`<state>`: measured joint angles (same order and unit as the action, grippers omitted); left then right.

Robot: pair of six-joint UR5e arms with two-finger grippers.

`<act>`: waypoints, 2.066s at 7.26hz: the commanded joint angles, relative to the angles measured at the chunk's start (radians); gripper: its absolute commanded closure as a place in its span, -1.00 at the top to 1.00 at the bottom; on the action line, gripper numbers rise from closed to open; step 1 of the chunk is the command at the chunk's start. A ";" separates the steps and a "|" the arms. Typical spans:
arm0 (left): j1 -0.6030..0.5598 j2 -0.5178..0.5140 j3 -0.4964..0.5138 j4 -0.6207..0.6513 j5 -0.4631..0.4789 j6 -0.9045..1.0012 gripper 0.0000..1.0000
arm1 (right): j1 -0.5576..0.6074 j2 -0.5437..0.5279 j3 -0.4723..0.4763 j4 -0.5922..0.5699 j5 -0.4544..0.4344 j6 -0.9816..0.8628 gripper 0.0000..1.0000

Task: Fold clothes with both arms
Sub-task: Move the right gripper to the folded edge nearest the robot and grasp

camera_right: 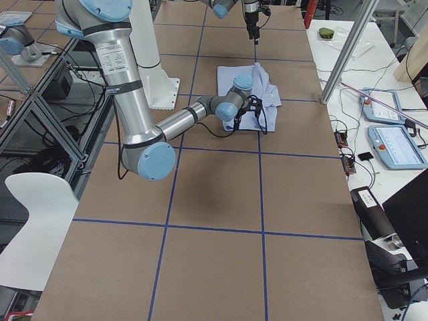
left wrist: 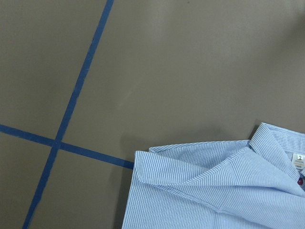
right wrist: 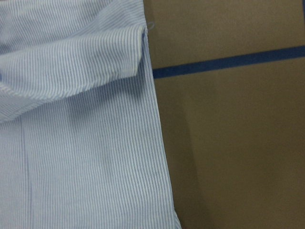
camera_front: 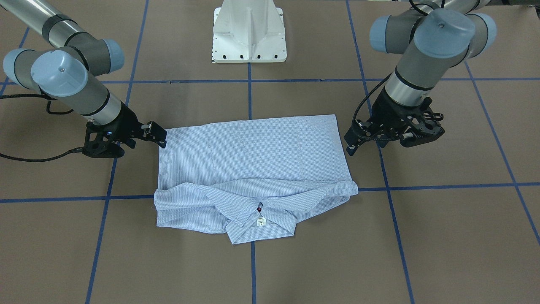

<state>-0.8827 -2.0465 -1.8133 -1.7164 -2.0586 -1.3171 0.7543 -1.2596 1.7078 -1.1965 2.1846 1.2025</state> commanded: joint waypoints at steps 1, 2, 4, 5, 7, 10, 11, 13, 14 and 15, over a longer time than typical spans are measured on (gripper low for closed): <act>0.001 -0.006 -0.017 0.014 0.000 -0.004 0.98 | -0.044 -0.012 0.006 -0.002 -0.005 0.002 0.99; 0.001 -0.006 -0.020 0.014 0.002 -0.004 0.98 | -0.061 -0.008 -0.007 -0.002 -0.006 0.000 0.96; 0.001 -0.006 -0.023 0.014 0.003 -0.005 0.98 | -0.072 -0.003 -0.010 -0.003 -0.005 0.002 0.40; 0.001 -0.006 -0.021 0.014 0.005 -0.005 0.98 | -0.073 0.005 -0.017 -0.003 -0.006 0.002 0.15; 0.001 -0.006 -0.021 0.014 0.006 -0.005 0.98 | -0.076 0.014 -0.020 -0.002 -0.005 0.000 -0.07; -0.001 -0.008 -0.021 0.014 0.006 -0.005 0.98 | -0.049 0.019 -0.017 0.000 -0.003 -0.006 -0.08; 0.001 -0.008 -0.021 0.014 0.006 -0.005 0.98 | -0.040 0.017 -0.017 -0.002 -0.005 -0.014 -0.08; 0.001 -0.008 -0.021 0.014 0.008 -0.005 0.98 | -0.041 0.019 -0.017 -0.002 -0.006 -0.003 -0.13; -0.001 -0.008 -0.020 0.014 0.008 -0.005 0.98 | -0.044 0.020 -0.017 -0.002 -0.006 0.000 -0.13; 0.001 -0.008 -0.018 0.014 0.009 -0.005 0.98 | -0.052 0.019 -0.019 -0.002 -0.006 0.002 -0.12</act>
<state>-0.8825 -2.0540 -1.8331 -1.7027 -2.0506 -1.3223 0.7091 -1.2407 1.6900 -1.1980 2.1784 1.2008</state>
